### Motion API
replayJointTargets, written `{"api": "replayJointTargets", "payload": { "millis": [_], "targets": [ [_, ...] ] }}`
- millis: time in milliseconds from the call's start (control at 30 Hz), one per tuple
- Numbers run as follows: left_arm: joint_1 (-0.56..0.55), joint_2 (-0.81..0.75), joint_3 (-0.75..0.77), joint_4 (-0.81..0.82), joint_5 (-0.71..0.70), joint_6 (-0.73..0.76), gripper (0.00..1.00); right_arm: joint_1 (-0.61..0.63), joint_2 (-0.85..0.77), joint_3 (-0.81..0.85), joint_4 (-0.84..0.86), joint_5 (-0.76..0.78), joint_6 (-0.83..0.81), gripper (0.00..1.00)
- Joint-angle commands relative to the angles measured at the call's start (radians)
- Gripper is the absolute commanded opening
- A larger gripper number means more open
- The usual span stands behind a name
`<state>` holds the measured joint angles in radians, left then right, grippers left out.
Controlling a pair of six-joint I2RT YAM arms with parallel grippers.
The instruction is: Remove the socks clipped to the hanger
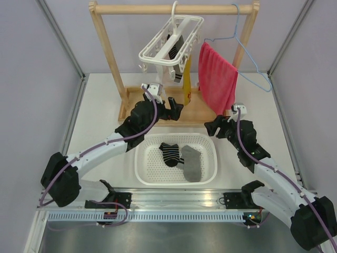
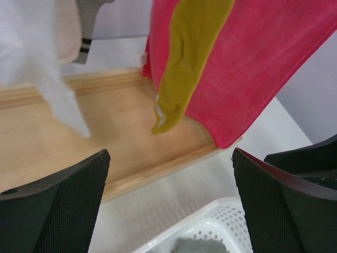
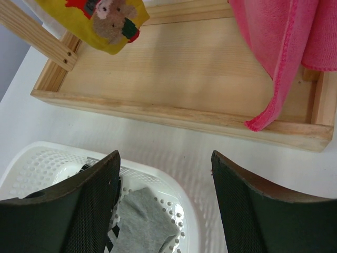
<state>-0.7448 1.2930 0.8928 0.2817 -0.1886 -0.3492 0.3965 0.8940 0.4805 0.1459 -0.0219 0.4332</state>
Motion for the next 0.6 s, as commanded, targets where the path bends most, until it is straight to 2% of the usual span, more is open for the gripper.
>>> {"api": "replayJointTargets", "payload": {
  "millis": [0,300,533,567],
  "targets": [
    [0.007,0.090,0.115,0.137,0.118,0.019,1.00,-0.004,-0.020,-0.003,0.052,-0.024,0.009,0.75],
    [0.019,0.247,0.216,0.212,0.120,-0.013,1.00,-0.019,-0.009,-0.003,0.089,-0.061,0.006,0.75],
    [0.022,0.356,0.297,0.209,0.087,-0.008,1.00,-0.031,0.026,-0.008,0.135,-0.098,0.009,0.74],
    [0.022,0.376,0.304,0.211,0.087,-0.005,0.96,-0.034,0.032,-0.008,0.141,-0.102,0.009,0.74]
  ]
}}
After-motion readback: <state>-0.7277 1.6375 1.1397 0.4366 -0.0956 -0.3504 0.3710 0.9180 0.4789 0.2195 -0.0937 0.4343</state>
